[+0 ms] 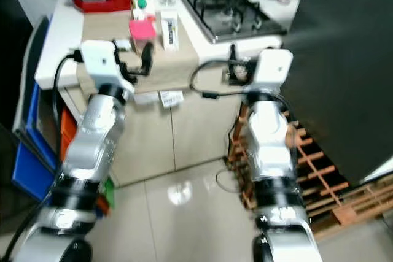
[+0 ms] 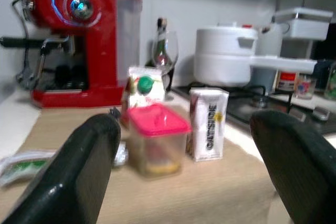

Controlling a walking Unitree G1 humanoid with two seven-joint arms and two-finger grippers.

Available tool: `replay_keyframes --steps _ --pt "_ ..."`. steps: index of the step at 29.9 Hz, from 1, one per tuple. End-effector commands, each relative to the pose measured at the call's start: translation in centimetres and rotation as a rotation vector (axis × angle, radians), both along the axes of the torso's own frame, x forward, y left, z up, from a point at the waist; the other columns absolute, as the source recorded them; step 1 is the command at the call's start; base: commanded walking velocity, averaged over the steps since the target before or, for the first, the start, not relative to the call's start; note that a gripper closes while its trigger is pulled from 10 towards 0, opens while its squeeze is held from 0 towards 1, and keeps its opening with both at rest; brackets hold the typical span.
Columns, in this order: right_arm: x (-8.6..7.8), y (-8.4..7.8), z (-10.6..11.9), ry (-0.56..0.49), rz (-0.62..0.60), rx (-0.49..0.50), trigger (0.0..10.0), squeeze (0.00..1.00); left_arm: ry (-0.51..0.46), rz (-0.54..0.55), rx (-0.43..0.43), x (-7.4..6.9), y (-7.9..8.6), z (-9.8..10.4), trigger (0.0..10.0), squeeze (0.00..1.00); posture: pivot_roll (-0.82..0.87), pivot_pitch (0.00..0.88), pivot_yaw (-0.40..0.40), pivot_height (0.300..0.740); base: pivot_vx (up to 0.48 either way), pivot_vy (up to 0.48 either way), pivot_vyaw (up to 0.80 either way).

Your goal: Restocking fridge

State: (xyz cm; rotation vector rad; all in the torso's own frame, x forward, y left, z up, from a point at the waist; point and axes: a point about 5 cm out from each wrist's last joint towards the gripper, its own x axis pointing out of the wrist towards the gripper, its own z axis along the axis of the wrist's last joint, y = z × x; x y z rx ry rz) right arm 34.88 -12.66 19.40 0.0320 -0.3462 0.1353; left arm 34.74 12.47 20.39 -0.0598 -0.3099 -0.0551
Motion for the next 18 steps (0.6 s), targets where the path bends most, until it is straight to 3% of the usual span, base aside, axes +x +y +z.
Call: replay_keyframes --steps 1,4,9,12,18 --pt "0.0 -1.3 0.4 -0.017 -0.039 -0.003 10.0 0.17 -0.04 -0.029 0.015 -0.1 -1.1 0.9 10.0 0.0 -0.09 0.011 0.024 0.74 0.458 0.0 0.72" --pt "0.0 -1.3 0.3 -0.012 -0.04 0.004 10.0 0.16 -0.043 -0.032 0.015 -0.2 -1.1 0.9 10.0 0.0 -0.09 0.011 0.025 0.74 0.458 0.0 0.71" --pt "-0.1 -1.0 0.6 -0.022 -0.029 0.011 10.0 0.12 -0.068 -0.029 0.012 -0.2 -0.9 1.6 10.0 0.0 -0.08 0.012 0.026 0.74 0.458 0.0 0.0" --pt "-0.1 -1.0 0.9 -0.035 -0.025 -0.005 10.0 0.15 -0.084 -0.01 0.006 -0.3 -0.8 2.0 10.0 0.0 -0.08 0.014 0.022 0.74 0.455 0.0 0.26" --pt "-0.1 -1.2 0.7 -0.025 -0.032 0.001 10.0 0.18 -0.053 0.007 0.02 -0.1 -0.7 1.7 10.0 0.0 -0.08 0.014 0.018 0.74 0.0 0.0 0.71"
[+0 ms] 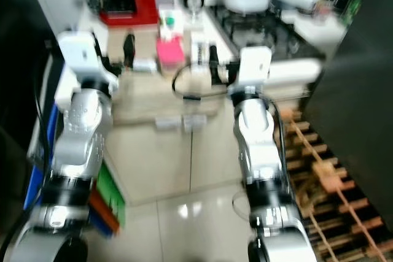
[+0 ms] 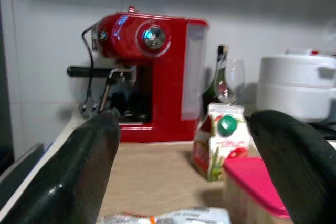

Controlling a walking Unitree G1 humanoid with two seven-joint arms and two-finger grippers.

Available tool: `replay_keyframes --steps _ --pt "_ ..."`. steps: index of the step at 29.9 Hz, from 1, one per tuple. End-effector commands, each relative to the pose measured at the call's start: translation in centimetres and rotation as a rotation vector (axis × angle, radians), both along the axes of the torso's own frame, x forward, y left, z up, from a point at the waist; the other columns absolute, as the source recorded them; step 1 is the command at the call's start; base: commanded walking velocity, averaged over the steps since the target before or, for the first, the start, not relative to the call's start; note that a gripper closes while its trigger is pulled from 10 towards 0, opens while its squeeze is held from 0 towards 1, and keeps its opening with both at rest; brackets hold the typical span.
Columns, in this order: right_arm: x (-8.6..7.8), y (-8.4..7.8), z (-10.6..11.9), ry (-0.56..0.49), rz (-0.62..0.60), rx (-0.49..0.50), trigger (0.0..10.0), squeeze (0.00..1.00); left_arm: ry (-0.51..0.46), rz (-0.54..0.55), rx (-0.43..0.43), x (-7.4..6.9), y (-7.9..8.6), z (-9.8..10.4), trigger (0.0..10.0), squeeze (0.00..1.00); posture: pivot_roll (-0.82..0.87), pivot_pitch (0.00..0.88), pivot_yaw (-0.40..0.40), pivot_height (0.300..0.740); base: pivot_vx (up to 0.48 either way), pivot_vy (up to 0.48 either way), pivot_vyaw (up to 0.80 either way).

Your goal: Restocking fridge

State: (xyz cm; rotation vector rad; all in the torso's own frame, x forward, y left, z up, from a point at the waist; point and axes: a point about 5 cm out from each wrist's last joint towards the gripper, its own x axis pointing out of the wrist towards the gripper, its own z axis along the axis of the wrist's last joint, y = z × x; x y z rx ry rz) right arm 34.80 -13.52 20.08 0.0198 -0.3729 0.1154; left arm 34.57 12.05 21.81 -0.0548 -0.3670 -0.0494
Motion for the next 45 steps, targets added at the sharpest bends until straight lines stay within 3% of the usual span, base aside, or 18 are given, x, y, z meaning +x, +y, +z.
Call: replay_keyframes --steps 1,11,20,32,36,45 --pt "0.0 -0.5 -0.1 0.011 -0.016 0.011 10.0 0.15 0.009 -0.002 0.021 0.1 -0.3 0.2 10.0 0.0 -0.08 0.014 0.018 0.74 0.0 0.0 0.41" --pt "-0.2 -0.8 -0.3 0.012 -0.044 0.005 10.0 0.13 0.01 -0.027 0.052 0.1 -0.8 0.1 10.0 0.0 -0.08 0.007 0.023 0.74 0.0 0.0 0.04" --pt "-0.3 -2.9 0.5 -0.031 -0.213 0.006 10.0 0.12 -0.019 -0.127 0.072 -0.2 -1.9 0.3 10.0 0.0 -0.09 0.0 0.031 0.74 0.0 0.0 0.0" --pt "-1.6 -2.9 -0.3 -0.037 -0.23 0.014 10.0 0.13 -0.025 -0.131 0.052 -0.6 -1.8 0.1 10.0 0.0 -0.09 0.0 0.032 0.74 0.0 0.0 0.0" --pt "-1.6 -3.3 0.3 -0.053 -0.285 0.024 10.0 0.13 -0.056 -0.15 0.062 -0.6 -2.0 0.7 10.0 0.0 -0.09 0.0 0.033 0.74 0.474 0.0 0.0" --pt "-1.3 -2.7 2.3 -0.123 -0.248 -0.007 10.0 0.13 -0.073 -0.143 0.05 -0.6 -1.9 1.1 10.0 0.0 -0.09 0.0 0.029 0.74 0.48 0.0 0.0"
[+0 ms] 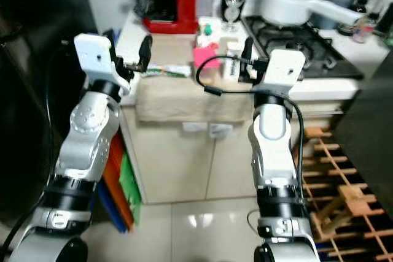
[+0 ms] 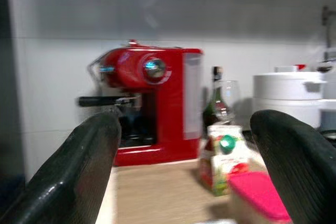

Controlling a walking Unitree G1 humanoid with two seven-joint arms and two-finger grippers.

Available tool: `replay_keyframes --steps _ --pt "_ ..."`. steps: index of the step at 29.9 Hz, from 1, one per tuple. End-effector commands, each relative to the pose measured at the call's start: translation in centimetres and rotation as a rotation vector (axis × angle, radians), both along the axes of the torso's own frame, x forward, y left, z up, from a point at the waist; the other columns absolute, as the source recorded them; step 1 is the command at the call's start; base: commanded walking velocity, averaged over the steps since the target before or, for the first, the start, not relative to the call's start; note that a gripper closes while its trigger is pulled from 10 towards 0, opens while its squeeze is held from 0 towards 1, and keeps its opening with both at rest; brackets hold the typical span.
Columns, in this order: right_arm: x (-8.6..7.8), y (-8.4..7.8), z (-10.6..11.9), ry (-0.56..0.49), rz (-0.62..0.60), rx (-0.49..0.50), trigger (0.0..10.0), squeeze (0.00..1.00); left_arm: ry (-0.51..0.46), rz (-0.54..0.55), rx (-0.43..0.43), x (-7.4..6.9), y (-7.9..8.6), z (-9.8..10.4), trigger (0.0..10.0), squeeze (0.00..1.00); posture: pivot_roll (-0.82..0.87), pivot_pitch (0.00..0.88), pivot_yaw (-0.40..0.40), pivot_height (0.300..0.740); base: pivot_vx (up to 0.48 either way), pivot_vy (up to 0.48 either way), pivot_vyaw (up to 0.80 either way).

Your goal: Restocking fridge

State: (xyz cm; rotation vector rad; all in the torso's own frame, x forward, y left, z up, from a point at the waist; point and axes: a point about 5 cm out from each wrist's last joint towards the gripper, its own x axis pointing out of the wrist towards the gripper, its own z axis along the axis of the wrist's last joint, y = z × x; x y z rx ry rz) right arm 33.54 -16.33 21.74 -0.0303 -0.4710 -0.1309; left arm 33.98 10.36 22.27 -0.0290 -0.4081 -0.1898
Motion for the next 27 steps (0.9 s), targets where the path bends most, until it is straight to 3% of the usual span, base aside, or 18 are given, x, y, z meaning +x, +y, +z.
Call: replay_keyframes --steps 1,10,15,21,27 --pt "-0.1 0.1 0.9 -0.031 0.001 -0.019 10.0 0.13 -0.029 -0.019 0.0 -0.1 -0.3 0.7 10.0 0.0 -0.09 0.0 0.026 0.74 0.465 0.0 0.0" --pt "-0.3 0.7 3.1 -0.104 0.049 -0.019 10.0 0.14 -0.037 -0.025 -0.011 -0.3 -0.3 0.8 10.0 0.0 -0.09 0.0 0.026 0.74 0.463 0.0 0.0" --pt "-0.5 1.3 4.4 -0.134 0.088 0.004 10.0 0.15 -0.026 -0.003 -0.017 -0.1 -0.2 0.8 10.0 0.0 -0.08 0.0 0.025 0.74 0.122 0.0 0.0" --pt "0.7 0.5 2.6 0.012 0.073 0.124 10.0 0.13 -0.017 0.003 -0.014 0.0 -0.1 0.7 10.0 0.0 -0.09 0.004 0.026 0.74 0.0 0.0 0.0" --pt "1.5 0.5 1.6 0.109 0.071 0.133 10.0 0.13 -0.011 0.0 -0.009 0.0 -0.1 0.7 10.0 0.0 -0.08 0.016 0.033 0.74 0.0 0.0 0.0"
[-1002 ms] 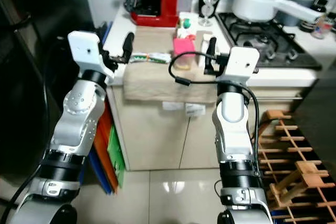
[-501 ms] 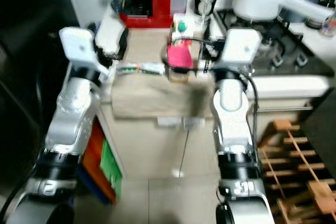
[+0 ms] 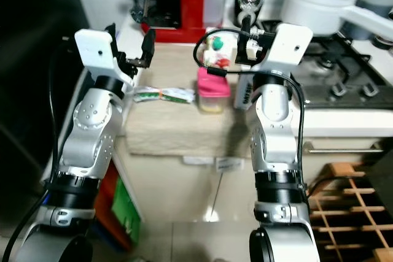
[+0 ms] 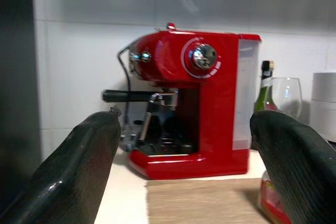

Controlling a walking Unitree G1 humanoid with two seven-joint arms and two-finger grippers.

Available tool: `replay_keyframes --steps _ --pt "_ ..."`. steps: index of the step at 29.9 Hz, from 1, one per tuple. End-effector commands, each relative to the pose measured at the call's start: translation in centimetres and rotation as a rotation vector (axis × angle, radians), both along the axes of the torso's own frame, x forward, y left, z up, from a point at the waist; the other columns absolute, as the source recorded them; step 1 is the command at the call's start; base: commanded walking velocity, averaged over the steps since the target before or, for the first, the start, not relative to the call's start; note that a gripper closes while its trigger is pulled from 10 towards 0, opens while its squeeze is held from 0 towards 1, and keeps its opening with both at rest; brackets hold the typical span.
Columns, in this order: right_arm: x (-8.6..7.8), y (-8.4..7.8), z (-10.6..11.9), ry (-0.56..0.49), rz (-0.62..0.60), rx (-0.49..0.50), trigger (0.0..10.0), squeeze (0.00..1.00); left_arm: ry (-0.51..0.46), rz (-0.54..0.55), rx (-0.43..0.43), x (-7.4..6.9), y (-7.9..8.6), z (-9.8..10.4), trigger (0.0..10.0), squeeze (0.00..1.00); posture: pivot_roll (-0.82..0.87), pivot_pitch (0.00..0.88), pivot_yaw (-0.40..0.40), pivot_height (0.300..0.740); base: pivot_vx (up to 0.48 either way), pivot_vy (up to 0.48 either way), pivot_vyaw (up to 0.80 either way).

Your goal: Restocking fridge

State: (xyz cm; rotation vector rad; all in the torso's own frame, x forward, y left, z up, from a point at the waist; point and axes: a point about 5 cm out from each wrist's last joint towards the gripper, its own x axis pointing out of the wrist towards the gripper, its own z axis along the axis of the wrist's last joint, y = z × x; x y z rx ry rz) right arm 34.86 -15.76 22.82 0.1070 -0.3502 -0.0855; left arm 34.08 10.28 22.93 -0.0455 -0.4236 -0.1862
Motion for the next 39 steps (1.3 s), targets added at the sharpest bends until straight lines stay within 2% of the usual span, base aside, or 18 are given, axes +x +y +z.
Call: replay_keyframes --steps 1,7,16,29,30,32,33,39 --pt "0.4 -0.2 0.1 0.032 -0.011 -0.011 10.0 0.12 0.004 -0.001 0.014 -0.1 0.0 0.0 10.0 0.0 -0.08 0.019 0.035 0.74 0.0 0.0 0.0" --pt "0.9 -0.4 -1.1 0.117 -0.047 -0.04 10.0 0.12 0.011 0.005 0.022 -0.1 0.2 -0.1 10.0 0.0 -0.07 0.022 0.034 0.74 0.0 0.0 0.0" --pt "1.0 -1.0 -1.8 0.174 -0.095 -0.059 10.0 0.13 0.016 0.008 0.025 -0.1 0.3 -0.1 10.0 0.0 -0.07 0.026 0.036 0.74 0.0 0.0 0.0" --pt "1.3 -1.0 -3.3 0.28 -0.07 0.054 10.0 0.13 0.02 0.016 0.036 -0.1 0.4 -0.1 10.0 0.0 -0.07 0.028 0.036 0.74 0.0 0.0 0.0" --pt "1.3 -1.0 -3.5 0.293 -0.066 0.059 6.2 0.13 0.02 0.017 0.037 -0.1 0.4 -0.1 10.0 0.0 -0.07 0.028 0.036 0.74 0.0 0.0 0.0" --pt "1.3 -1.0 -3.6 0.296 -0.064 0.056 6.2 0.13 0.021 0.017 0.037 -0.1 0.4 -0.1 10.0 0.0 -0.07 0.028 0.036 0.74 0.0 0.0 0.0" --pt "1.3 -0.8 -3.7 0.301 -0.053 0.059 0.0 0.13 0.021 0.018 0.038 -0.1 0.4 -0.1 10.0 0.0 -0.07 0.026 0.035 0.74 0.0 0.0 0.0" --pt "1.1 -1.0 -3.6 0.29 -0.057 0.052 0.0 0.13 0.034 0.019 0.047 0.0 0.3 -0.3 10.0 0.0 -0.07 0.025 0.036 0.74 0.0 0.0 0.0"
